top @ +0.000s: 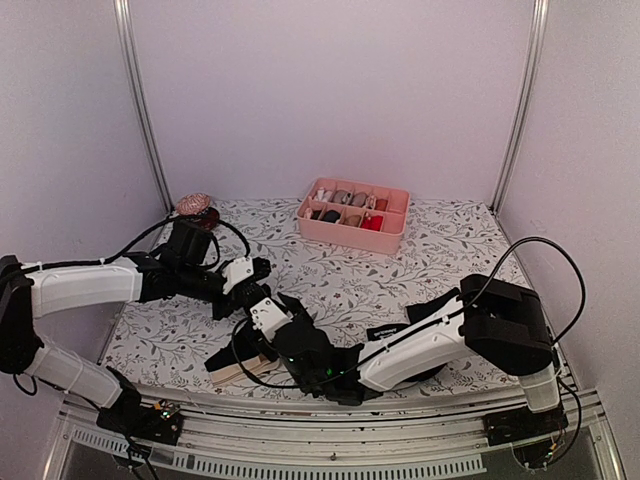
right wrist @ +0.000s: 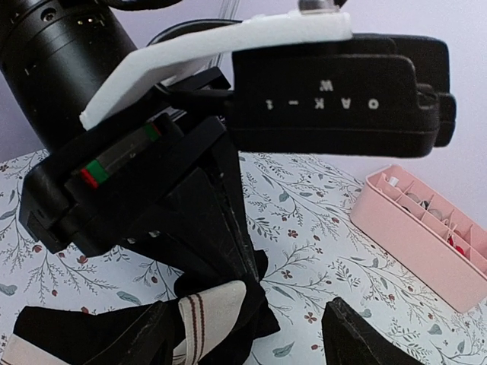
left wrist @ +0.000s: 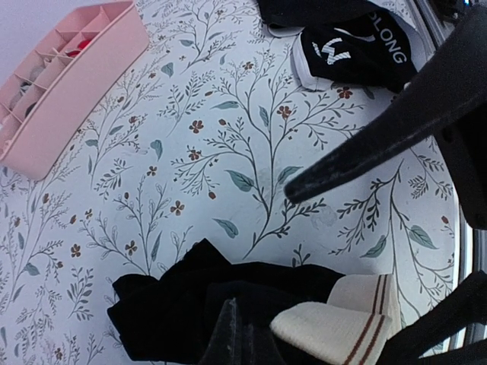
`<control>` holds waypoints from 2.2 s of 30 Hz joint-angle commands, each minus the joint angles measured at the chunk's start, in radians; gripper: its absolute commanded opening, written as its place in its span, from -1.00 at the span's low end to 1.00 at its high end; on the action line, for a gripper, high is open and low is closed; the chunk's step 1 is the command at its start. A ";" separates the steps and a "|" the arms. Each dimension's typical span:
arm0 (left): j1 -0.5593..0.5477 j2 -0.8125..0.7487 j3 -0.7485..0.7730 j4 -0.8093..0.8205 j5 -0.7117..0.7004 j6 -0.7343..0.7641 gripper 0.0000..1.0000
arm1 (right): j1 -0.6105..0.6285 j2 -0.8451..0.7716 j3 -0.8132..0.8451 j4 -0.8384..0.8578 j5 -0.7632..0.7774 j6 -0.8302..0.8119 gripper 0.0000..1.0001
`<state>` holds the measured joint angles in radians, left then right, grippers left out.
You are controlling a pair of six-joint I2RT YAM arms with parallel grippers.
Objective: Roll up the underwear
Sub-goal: Pass from the left arm to the right, then pick up the underwear from the center of the board.
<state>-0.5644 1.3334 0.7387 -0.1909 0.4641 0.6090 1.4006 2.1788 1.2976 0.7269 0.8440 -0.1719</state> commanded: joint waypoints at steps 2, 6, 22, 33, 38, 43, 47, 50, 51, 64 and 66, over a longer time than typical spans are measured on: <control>-0.011 -0.005 -0.010 0.022 0.018 0.000 -1.00 | 0.002 0.025 -0.011 0.065 0.059 0.003 0.30; -0.011 0.002 -0.007 0.021 0.019 0.000 -1.00 | 0.000 0.031 -0.005 0.084 0.055 -0.022 0.02; -0.010 0.003 -0.009 0.024 0.025 -0.001 -1.00 | 0.000 0.060 0.015 0.036 0.056 -0.001 0.19; -0.010 0.008 -0.011 0.023 0.031 0.006 -1.00 | -0.005 0.050 0.025 0.045 0.066 -0.009 -0.94; -0.003 -0.032 -0.008 0.008 0.046 0.000 -0.61 | -0.008 -0.028 -0.018 0.058 0.075 -0.050 -0.96; 0.044 -0.107 -0.040 0.074 0.052 -0.039 0.20 | -0.044 -0.201 -0.155 0.034 -0.032 -0.060 -0.97; 0.102 -0.140 -0.047 0.093 0.105 -0.063 0.38 | -0.106 -0.358 -0.204 -0.180 -0.258 -0.025 -0.97; 0.125 -0.146 -0.047 0.091 0.145 -0.052 0.48 | -0.146 -0.434 -0.216 -0.363 -0.480 -0.053 -0.97; 0.127 -0.144 -0.050 0.092 0.147 -0.049 0.49 | -0.153 -0.454 -0.229 -0.387 -0.511 -0.067 -0.97; 0.116 -0.051 -0.066 0.139 0.178 -0.024 0.68 | -0.347 -0.462 -0.131 -0.568 -0.603 -0.157 -0.96; 0.064 -0.038 -0.071 0.140 0.131 -0.008 0.71 | -0.357 -0.444 -0.141 -0.569 -0.551 -0.110 -0.96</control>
<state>-0.4404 1.2682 0.6865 -0.0647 0.6060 0.5652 1.0458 1.6993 1.1385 0.1902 0.2379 -0.3294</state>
